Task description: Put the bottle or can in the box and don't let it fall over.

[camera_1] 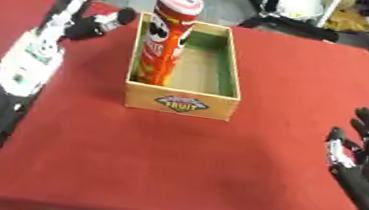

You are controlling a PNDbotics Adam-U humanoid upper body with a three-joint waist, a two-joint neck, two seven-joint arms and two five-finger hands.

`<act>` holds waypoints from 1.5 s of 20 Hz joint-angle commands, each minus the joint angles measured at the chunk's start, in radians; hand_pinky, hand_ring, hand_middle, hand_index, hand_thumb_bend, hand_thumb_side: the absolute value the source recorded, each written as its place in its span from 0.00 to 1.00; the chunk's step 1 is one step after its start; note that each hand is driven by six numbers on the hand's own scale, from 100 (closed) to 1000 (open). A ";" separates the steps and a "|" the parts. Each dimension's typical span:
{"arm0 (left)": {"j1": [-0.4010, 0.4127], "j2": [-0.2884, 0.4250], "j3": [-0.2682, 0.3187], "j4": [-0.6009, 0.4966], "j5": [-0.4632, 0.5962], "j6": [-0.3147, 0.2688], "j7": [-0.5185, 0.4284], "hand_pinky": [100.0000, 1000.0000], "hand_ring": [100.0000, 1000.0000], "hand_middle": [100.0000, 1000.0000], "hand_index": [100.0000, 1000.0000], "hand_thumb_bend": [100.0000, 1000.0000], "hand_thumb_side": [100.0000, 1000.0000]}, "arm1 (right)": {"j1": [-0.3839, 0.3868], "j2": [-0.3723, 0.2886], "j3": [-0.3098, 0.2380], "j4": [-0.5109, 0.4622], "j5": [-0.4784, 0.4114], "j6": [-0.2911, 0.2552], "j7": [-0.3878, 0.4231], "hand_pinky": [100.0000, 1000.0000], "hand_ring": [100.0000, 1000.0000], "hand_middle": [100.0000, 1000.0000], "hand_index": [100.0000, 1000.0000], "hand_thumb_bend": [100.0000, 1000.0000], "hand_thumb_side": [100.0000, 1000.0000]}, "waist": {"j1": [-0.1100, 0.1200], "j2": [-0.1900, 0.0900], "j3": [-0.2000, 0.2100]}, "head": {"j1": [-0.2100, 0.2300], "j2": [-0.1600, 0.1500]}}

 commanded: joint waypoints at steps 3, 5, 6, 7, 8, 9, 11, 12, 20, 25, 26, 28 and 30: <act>0.128 0.050 0.128 -0.236 0.168 0.048 0.078 0.84 1.00 1.00 0.97 0.51 0.77 | 0.000 -0.029 -0.016 -0.006 0.003 -0.001 -0.011 0.81 1.00 0.98 1.00 0.00 0.36 | 0.021 0.008 0.019 | -0.012 -0.002; 0.167 0.047 0.148 -0.263 0.182 0.067 0.094 0.83 1.00 0.99 0.94 0.47 0.81 | 0.001 -0.029 -0.019 -0.006 0.003 -0.001 -0.013 0.81 1.00 0.98 1.00 0.00 0.33 | 0.022 0.008 0.024 | -0.011 -0.002; 0.213 0.032 0.163 -0.274 0.187 0.077 0.105 0.82 1.00 0.99 0.94 0.45 0.83 | 0.002 -0.027 -0.020 -0.005 0.002 -0.002 -0.014 0.81 1.00 0.98 1.00 0.00 0.36 | 0.020 0.007 0.030 | -0.009 -0.002; 0.251 0.016 0.172 -0.287 0.194 0.082 0.112 0.82 1.00 0.99 0.94 0.44 0.84 | 0.004 -0.026 -0.021 -0.004 0.001 -0.002 -0.015 0.81 1.00 0.98 1.00 0.00 0.36 | 0.019 0.006 0.032 | -0.006 -0.002; 0.279 -0.001 0.177 -0.296 0.200 0.088 0.114 0.82 1.00 0.99 0.94 0.43 0.85 | 0.005 -0.026 -0.023 -0.002 0.000 -0.003 -0.016 0.81 1.00 0.98 1.00 0.00 0.37 | 0.019 0.005 0.033 | -0.005 -0.002; 0.297 -0.015 0.182 -0.301 0.203 0.094 0.115 0.82 1.00 0.99 0.94 0.42 0.85 | 0.006 -0.026 -0.024 -0.002 0.000 -0.004 -0.017 0.81 1.00 0.98 1.00 0.00 0.37 | 0.019 0.003 0.035 | -0.004 -0.002; 0.318 -0.042 0.192 -0.306 0.203 0.105 0.122 0.81 1.00 0.98 0.93 0.41 0.85 | 0.005 -0.024 -0.026 -0.002 -0.001 -0.006 -0.019 0.81 1.00 0.98 1.00 0.00 0.37 | 0.020 0.000 0.038 | -0.004 -0.002; 0.322 -0.050 0.195 -0.310 0.202 0.109 0.127 0.81 1.00 0.98 0.93 0.40 0.85 | 0.005 -0.024 -0.026 -0.001 -0.001 -0.007 -0.019 0.81 1.00 0.98 1.00 0.00 0.37 | 0.020 0.000 0.038 | -0.004 -0.002; 0.217 0.046 0.211 -0.408 0.165 0.045 0.201 0.80 0.96 0.88 0.89 0.27 0.73 | 0.012 -0.030 -0.032 0.003 0.003 -0.008 -0.023 0.81 1.00 0.98 1.00 0.00 0.38 | 0.037 -0.011 0.036 | -0.009 -0.002; -0.195 0.365 0.188 -0.421 0.138 -0.218 0.459 0.84 0.73 0.73 0.86 0.47 0.42 | 0.035 -0.053 -0.038 0.010 0.013 -0.005 -0.030 0.81 1.00 0.98 1.00 0.00 0.37 | 0.062 -0.041 0.049 | -0.024 -0.002; -0.302 0.426 0.170 -0.421 0.114 -0.250 0.519 0.84 0.72 0.71 0.85 0.50 0.43 | 0.040 -0.057 -0.038 0.011 0.014 -0.004 -0.030 0.81 1.00 0.98 1.00 0.00 0.38 | 0.067 -0.046 0.051 | -0.027 -0.002; -0.473 0.486 0.108 -0.422 0.064 -0.251 0.592 0.85 0.70 0.71 0.87 0.73 0.49 | 0.047 -0.064 -0.037 0.015 0.016 -0.004 -0.029 0.81 1.00 0.98 1.00 0.00 0.38 | 0.076 -0.055 0.053 | -0.027 -0.002; -0.607 0.501 0.028 -0.422 0.011 -0.206 0.553 0.83 0.64 0.58 0.82 0.53 0.50 | 0.053 -0.071 -0.034 0.018 0.017 -0.005 -0.026 0.81 1.00 0.98 1.00 0.00 0.38 | 0.084 -0.062 0.057 | -0.030 -0.002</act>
